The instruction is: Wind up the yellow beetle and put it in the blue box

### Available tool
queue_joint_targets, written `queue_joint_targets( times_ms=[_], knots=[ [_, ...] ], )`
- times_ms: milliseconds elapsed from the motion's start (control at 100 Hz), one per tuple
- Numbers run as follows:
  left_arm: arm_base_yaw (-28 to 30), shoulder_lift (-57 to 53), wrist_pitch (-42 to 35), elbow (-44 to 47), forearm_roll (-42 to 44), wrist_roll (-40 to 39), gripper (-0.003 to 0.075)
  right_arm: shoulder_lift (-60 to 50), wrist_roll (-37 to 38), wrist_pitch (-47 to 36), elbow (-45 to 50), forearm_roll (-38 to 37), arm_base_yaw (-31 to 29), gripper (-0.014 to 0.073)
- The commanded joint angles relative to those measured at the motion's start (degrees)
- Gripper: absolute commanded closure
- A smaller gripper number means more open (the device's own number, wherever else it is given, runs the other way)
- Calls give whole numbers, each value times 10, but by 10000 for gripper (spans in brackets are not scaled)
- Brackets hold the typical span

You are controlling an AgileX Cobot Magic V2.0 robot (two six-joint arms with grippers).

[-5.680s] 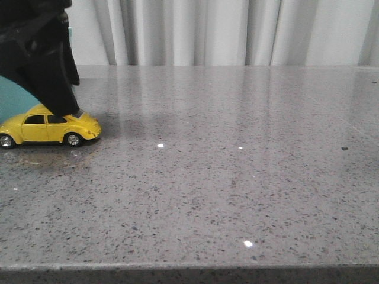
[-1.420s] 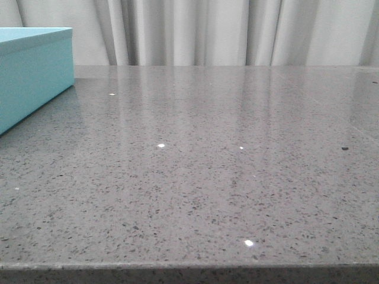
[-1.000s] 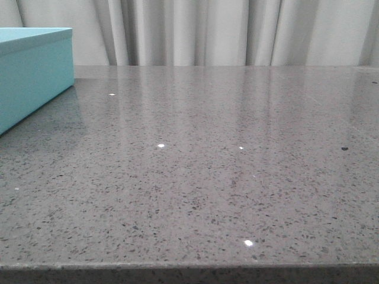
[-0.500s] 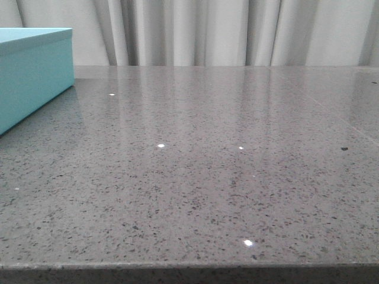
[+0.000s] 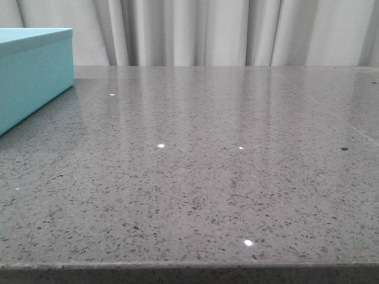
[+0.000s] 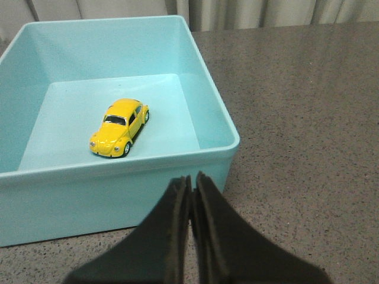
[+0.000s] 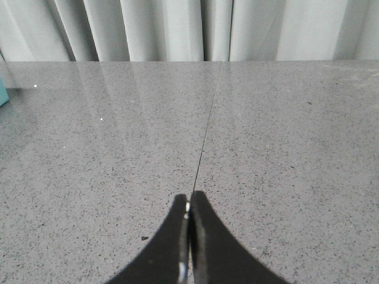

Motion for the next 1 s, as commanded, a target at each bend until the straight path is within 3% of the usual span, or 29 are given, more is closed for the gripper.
queue_joint_targets(
  times_ms=[0,760,990],
  knots=[
    [1,-2,-36,-13,-19,0,739,5,-4,-50,-14,-15,2,662],
    [1,-2,-39,-3,-16,0,739,5,-4,-50,-14,-15,2,662],
    [-4,-2,-191,70,1,-4,738,5,-4,-50,-14,-15,2,662]
  ],
)
